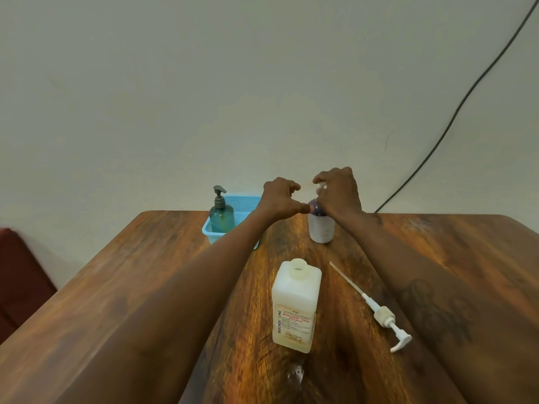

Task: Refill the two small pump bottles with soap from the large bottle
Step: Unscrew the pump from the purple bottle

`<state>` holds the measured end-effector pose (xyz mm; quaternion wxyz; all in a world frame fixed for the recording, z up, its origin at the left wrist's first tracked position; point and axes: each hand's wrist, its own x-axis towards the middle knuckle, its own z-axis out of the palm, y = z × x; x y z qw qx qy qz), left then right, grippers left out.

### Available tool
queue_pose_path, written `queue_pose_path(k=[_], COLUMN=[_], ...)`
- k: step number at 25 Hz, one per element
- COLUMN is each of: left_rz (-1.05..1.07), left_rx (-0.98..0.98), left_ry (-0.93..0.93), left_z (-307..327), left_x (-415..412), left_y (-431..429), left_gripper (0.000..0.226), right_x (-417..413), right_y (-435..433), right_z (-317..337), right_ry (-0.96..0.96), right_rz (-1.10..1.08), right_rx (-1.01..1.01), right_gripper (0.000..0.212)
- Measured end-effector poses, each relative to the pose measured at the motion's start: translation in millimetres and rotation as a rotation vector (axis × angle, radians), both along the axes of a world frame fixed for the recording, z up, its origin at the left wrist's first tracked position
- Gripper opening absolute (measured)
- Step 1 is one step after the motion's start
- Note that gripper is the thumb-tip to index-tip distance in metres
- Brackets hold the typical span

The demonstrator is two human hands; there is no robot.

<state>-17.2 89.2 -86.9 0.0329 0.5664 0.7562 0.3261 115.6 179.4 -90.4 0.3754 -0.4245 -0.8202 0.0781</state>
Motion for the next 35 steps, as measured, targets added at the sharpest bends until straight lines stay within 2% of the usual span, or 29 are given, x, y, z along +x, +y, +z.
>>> queue_pose_path(k=[5, 10, 16, 21, 26, 30, 35], left_rz=[-0.012, -0.036, -0.04, -0.038, -0.011, 0.026, 0.048], left_rx=[0.022, 0.121, 0.401, 0.557, 0.602, 0.627, 0.624], left_ry=[-0.011, -0.039, -0.117, -0.035, -0.017, -0.051, -0.079], left_z=[8, 23, 43, 67, 72, 65, 51], left_x=[5, 9, 27, 53, 75, 100, 123], left_y=[-7, -35, -89, -146, -204, -237, -257], left_gripper=[0.076, 0.083, 0.082, 0.073, 0.068, 0.062, 0.062], right_x=[11, 27, 52, 70, 85, 96, 115], right_y=[-11, -48, -105, -153, -194, -218, -240], right_z=[7, 45, 99, 126, 127, 116, 102], right_ry=[0.081, 0.356, 0.583, 0.752, 0.797, 0.78, 0.665], right_rz=[0.102, 0.245, 0.327, 0.397, 0.455, 0.489, 0.451], right_rx=[0.07, 0.06, 0.067, 0.002, -0.057, -0.186, -0.209], right_gripper=[0.023, 0.017, 0.018, 0.02, 0.022, 0.023, 0.041])
